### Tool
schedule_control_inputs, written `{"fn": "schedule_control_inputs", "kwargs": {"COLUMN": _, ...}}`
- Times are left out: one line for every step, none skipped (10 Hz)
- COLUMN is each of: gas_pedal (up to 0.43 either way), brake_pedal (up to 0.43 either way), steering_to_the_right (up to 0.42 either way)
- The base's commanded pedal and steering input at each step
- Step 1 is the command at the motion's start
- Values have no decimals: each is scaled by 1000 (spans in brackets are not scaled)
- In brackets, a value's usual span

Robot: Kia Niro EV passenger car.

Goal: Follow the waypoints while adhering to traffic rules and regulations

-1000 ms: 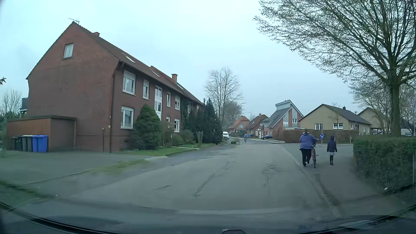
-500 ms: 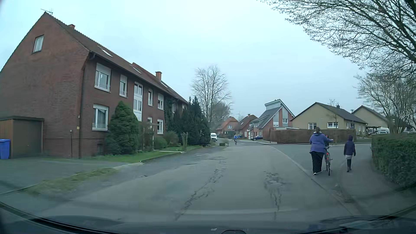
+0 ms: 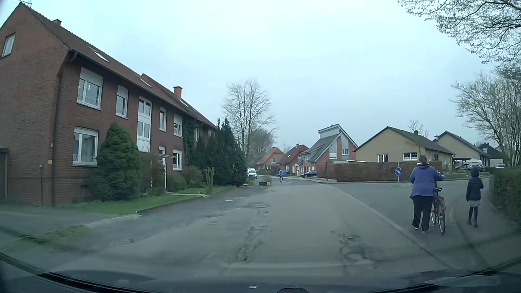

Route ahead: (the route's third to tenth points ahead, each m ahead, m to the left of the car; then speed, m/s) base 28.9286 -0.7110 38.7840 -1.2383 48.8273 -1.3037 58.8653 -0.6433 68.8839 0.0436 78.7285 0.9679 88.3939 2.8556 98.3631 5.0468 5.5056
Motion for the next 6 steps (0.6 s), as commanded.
{"fn": "schedule_control_inputs", "kwargs": {"gas_pedal": 118, "brake_pedal": 0, "steering_to_the_right": 97}}
{"fn": "schedule_control_inputs", "kwargs": {"gas_pedal": 118, "brake_pedal": 0, "steering_to_the_right": 105}}
{"fn": "schedule_control_inputs", "kwargs": {"gas_pedal": 118, "brake_pedal": 0, "steering_to_the_right": 106}}
{"fn": "schedule_control_inputs", "kwargs": {"gas_pedal": 118, "brake_pedal": 0, "steering_to_the_right": 106}}
{"fn": "schedule_control_inputs", "kwargs": {"gas_pedal": 118, "brake_pedal": 0, "steering_to_the_right": 106}}
{"fn": "schedule_control_inputs", "kwargs": {"gas_pedal": 118, "brake_pedal": 0, "steering_to_the_right": 106}}
